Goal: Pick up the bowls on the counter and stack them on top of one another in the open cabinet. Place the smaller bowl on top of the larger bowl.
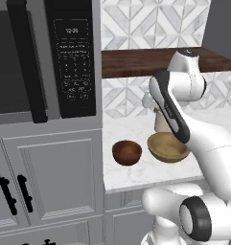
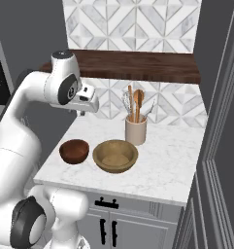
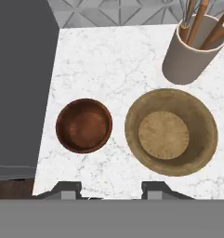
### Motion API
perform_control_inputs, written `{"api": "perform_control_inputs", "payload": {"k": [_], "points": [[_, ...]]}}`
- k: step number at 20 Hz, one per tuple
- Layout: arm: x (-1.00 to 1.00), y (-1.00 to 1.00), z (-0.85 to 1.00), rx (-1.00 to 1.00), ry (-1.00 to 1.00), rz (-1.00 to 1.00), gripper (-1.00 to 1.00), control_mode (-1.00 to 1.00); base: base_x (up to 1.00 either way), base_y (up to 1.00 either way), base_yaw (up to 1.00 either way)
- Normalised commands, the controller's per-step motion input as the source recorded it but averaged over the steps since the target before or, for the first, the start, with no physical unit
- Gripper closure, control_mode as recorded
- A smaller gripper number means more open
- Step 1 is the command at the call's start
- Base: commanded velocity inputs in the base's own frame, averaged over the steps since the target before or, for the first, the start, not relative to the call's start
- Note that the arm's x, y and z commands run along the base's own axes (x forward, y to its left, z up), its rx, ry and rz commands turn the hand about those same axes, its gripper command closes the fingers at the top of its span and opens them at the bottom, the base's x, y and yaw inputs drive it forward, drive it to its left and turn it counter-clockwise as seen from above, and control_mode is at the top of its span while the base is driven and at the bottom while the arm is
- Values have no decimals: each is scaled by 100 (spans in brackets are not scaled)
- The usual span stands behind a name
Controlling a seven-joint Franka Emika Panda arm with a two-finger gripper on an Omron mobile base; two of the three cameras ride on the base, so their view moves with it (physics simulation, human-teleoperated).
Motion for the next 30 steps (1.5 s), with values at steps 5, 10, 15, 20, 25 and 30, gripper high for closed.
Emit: {"api": "perform_control_inputs", "payload": {"k": [5, 10, 15, 20, 25, 30], "points": [[0, 25, -26, 2, 1, -11, -100, -100, 0, 0, 0], [-1, 65, -55, 8, 7, -36, -100, -100, 0, 0, 0], [0, 28, -73, 7, 19, -39, -100, -100, 0, 0, 0], [8, -1, -86, 16, 29, -36, -100, -100, 0, 0, 0], [16, -2, -77, 14, 17, -26, -100, -100, 0, 0, 0], [30, 0, -39, 0, -1, -9, -100, -100, 0, 0, 0]]}}
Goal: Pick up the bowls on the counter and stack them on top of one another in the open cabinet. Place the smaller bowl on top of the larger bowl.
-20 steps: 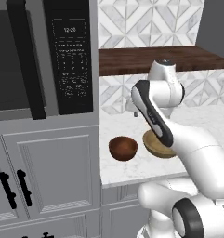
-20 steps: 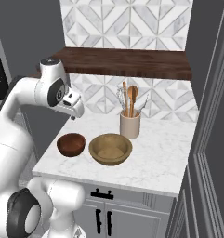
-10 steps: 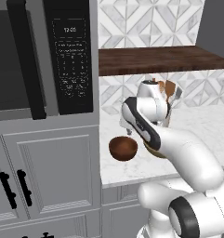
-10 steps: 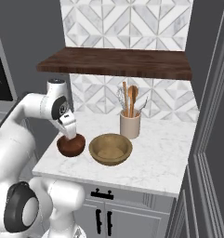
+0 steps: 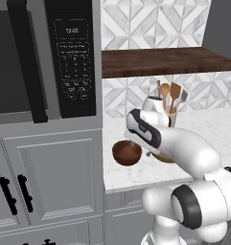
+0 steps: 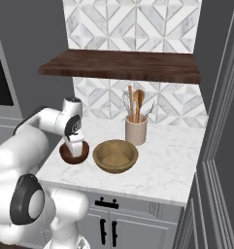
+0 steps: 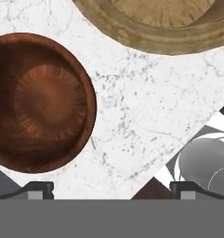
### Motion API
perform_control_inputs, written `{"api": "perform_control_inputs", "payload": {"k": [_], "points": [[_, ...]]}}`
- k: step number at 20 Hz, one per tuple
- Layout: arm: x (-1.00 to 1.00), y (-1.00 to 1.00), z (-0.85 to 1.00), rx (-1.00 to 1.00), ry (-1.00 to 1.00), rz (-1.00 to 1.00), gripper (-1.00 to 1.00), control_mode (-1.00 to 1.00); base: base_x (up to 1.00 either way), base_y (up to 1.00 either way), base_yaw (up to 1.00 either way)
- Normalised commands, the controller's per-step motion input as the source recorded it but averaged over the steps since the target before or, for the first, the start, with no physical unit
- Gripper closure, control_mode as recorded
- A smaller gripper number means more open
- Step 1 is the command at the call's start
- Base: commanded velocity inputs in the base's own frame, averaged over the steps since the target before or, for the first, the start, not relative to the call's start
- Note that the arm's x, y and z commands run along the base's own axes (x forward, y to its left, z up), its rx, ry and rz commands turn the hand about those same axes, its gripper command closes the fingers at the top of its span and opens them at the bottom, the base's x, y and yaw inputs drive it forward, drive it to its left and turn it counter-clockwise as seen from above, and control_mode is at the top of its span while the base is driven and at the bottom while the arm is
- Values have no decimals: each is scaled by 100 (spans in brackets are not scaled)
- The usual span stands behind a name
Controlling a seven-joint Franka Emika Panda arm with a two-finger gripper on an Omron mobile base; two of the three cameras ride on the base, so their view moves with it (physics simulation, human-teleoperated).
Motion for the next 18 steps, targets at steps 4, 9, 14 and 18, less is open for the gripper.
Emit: {"api": "perform_control_inputs", "payload": {"k": [4, 9, 14, 18], "points": [[34, 0, -37, 0, -8, 0, -100, -100, 0, 0, 0], [37, 0, -45, -3, -4, 0, -100, -100, 0, 0, 0], [44, 0, -35, -3, 0, 0, -100, -100, 0, 0, 0], [24, 0, -26, -2, 0, 0, -100, -100, 0, 0, 0]]}}
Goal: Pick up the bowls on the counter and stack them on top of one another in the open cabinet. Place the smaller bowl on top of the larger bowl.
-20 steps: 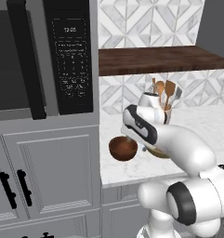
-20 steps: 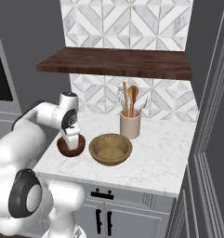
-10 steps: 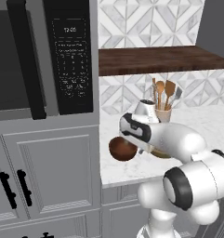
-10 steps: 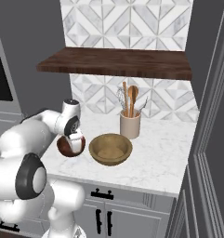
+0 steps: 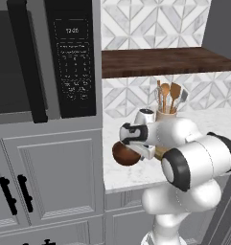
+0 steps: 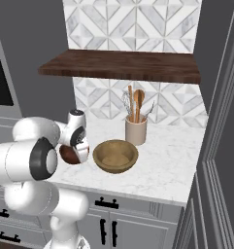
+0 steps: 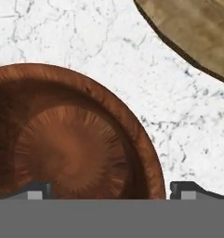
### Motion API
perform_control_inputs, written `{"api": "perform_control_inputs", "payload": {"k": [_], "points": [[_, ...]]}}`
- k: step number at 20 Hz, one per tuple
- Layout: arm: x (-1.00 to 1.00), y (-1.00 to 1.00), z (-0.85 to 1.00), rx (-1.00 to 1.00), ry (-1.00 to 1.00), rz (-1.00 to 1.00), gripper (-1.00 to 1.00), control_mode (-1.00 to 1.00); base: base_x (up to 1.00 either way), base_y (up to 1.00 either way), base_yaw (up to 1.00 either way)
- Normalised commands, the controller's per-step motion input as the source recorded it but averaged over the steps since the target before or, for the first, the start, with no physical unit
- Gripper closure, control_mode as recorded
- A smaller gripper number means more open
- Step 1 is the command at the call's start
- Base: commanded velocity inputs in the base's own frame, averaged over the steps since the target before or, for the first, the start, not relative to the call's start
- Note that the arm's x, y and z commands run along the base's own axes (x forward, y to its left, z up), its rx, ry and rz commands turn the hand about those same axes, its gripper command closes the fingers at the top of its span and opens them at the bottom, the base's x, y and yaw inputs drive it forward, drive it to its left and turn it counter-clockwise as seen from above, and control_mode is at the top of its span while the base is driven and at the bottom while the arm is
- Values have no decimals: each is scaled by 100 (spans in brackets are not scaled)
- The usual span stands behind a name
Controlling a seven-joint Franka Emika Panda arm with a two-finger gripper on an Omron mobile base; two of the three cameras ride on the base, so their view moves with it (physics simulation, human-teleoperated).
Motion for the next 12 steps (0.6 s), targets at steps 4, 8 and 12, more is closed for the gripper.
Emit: {"api": "perform_control_inputs", "payload": {"k": [4, 8, 12], "points": [[23, 0, -36, -5, 1, 0, -100, -100, 0, 0, 0], [15, 0, -34, -3, 0, 0, -100, -100, 0, 0, 0], [8, 0, -21, -2, 0, 0, 100, -100, 0, 0, 0]]}}
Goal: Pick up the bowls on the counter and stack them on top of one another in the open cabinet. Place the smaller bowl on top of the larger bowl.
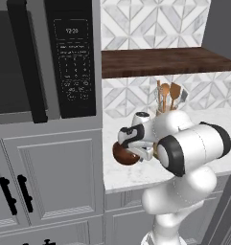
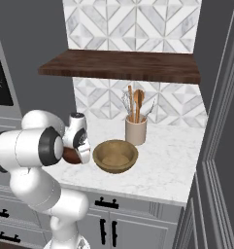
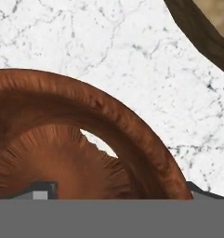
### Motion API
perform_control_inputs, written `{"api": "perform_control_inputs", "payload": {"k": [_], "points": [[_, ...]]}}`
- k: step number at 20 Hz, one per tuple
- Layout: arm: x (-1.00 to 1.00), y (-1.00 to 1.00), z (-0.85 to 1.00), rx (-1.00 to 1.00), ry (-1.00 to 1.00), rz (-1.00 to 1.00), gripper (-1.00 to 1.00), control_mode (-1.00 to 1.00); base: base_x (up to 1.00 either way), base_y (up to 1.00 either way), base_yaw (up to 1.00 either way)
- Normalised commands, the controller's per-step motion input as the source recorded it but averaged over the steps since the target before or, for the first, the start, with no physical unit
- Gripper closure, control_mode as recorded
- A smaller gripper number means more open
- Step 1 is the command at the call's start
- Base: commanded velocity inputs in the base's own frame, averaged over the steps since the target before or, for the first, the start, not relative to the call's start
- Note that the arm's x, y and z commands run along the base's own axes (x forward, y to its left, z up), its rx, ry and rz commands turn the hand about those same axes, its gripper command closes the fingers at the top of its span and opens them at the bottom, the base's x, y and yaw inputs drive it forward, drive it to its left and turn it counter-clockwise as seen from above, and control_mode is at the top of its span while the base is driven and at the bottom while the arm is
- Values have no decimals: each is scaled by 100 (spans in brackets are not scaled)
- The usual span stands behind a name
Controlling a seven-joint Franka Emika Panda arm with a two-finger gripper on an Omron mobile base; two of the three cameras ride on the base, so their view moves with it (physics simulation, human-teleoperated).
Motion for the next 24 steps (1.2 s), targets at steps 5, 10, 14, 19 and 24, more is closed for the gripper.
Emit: {"api": "perform_control_inputs", "payload": {"k": [5, 10, 14, 19, 24], "points": [[0, 0, 0, 0, 0, 0, 100, -100, 0, 0, 0], [0, 0, 6, 0, -2, 0, 100, -100, 0, 0, 0], [-15, -22, 60, 4, -26, 0, 100, -100, 0, 0, 0], [-13, -44, 99, 3, -21, -2, 100, -100, 0, 0, 0], [-4, -67, 66, -1, 1, -10, 100, -100, 0, 0, 0]]}}
